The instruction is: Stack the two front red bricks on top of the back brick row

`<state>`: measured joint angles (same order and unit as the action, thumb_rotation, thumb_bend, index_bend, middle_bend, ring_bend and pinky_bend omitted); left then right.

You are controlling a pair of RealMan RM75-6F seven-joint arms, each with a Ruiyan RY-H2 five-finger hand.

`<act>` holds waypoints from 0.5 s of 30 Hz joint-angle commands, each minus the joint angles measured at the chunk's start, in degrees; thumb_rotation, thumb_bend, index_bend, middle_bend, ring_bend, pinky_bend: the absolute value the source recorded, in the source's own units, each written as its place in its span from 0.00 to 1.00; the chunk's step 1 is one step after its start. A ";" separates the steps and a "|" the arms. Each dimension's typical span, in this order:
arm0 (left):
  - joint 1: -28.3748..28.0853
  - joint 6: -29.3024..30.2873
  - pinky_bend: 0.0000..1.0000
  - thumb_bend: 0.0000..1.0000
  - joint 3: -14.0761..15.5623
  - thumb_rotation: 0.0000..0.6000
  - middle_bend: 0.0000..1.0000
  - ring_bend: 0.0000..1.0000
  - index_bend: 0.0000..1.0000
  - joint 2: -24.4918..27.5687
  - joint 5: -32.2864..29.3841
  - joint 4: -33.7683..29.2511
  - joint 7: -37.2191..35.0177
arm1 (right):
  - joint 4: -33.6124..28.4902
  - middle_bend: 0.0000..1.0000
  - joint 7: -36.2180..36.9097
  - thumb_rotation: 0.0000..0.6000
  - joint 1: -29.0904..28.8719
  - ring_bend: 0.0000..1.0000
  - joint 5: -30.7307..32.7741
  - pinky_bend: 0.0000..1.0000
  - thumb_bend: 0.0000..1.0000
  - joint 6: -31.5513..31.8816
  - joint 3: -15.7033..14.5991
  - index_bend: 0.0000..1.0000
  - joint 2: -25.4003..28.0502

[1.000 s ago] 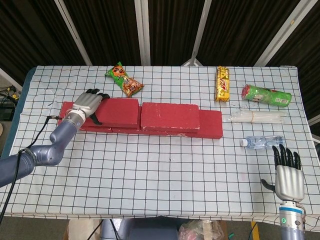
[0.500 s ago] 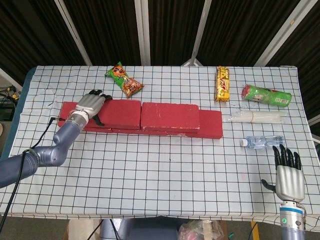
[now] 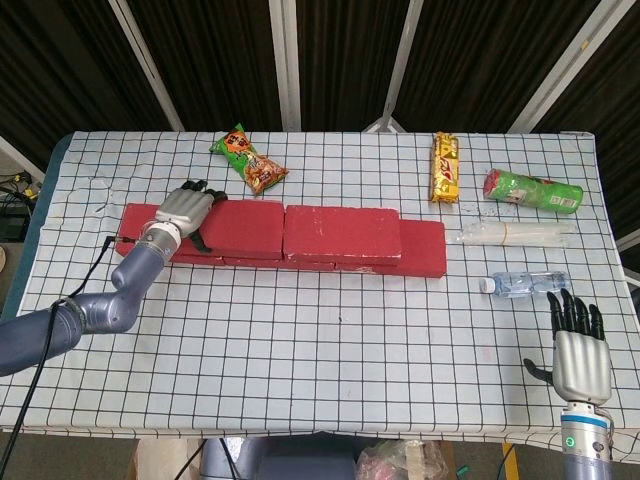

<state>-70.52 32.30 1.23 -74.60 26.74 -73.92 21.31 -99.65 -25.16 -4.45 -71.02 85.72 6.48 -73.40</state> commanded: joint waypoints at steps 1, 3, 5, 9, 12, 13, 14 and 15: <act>-0.13 -0.06 0.00 0.00 0.21 1.00 0.20 0.00 0.21 -0.07 -0.34 0.06 0.18 | 0.00 0.00 0.01 1.00 0.01 0.00 -0.01 0.00 0.13 0.01 0.00 0.04 0.02; -0.19 0.01 0.00 0.00 0.32 1.00 0.19 0.00 0.21 -0.14 -0.58 0.10 0.25 | -0.02 0.00 0.07 1.00 0.02 0.00 0.02 0.00 0.13 -0.02 0.01 0.04 0.04; -0.26 0.11 0.00 0.00 0.39 1.00 0.18 0.00 0.20 -0.20 -0.73 0.14 0.36 | -0.02 0.00 0.08 1.00 0.01 0.00 0.06 0.00 0.13 -0.04 0.04 0.04 0.04; -0.35 0.54 0.00 0.00 0.29 1.00 0.18 0.00 0.19 -0.30 -0.88 0.03 0.41 | -0.02 0.00 0.12 1.00 0.04 0.00 0.04 0.00 0.13 0.01 0.06 0.04 0.04; -0.55 0.88 0.00 0.00 0.53 1.00 0.17 0.00 0.18 -0.34 -0.94 -0.15 0.97 | -0.08 0.00 0.15 1.00 0.05 0.00 0.03 0.00 0.13 0.02 0.07 0.04 0.06; -0.62 1.04 0.00 0.00 0.60 1.00 0.17 0.00 0.18 -0.35 -0.98 -0.26 1.16 | -0.12 0.00 0.15 1.00 0.07 0.00 0.03 0.00 0.13 0.03 0.06 0.04 0.09; -0.66 1.18 0.00 0.00 0.62 1.00 0.17 0.00 0.18 -0.33 -1.07 -0.41 1.27 | -0.14 0.00 0.17 1.00 0.10 0.00 0.02 0.00 0.13 0.08 0.06 0.04 0.12; -0.71 1.36 0.00 0.00 0.59 1.00 0.17 0.00 0.17 -0.28 -1.21 -0.66 1.36 | -0.17 0.00 0.23 1.00 0.13 0.00 -0.01 0.00 0.13 0.14 0.07 0.04 0.15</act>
<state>-71.17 33.56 1.81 -74.91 25.63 -74.44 22.59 -99.81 -24.93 -4.33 -71.03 85.86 6.55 -73.26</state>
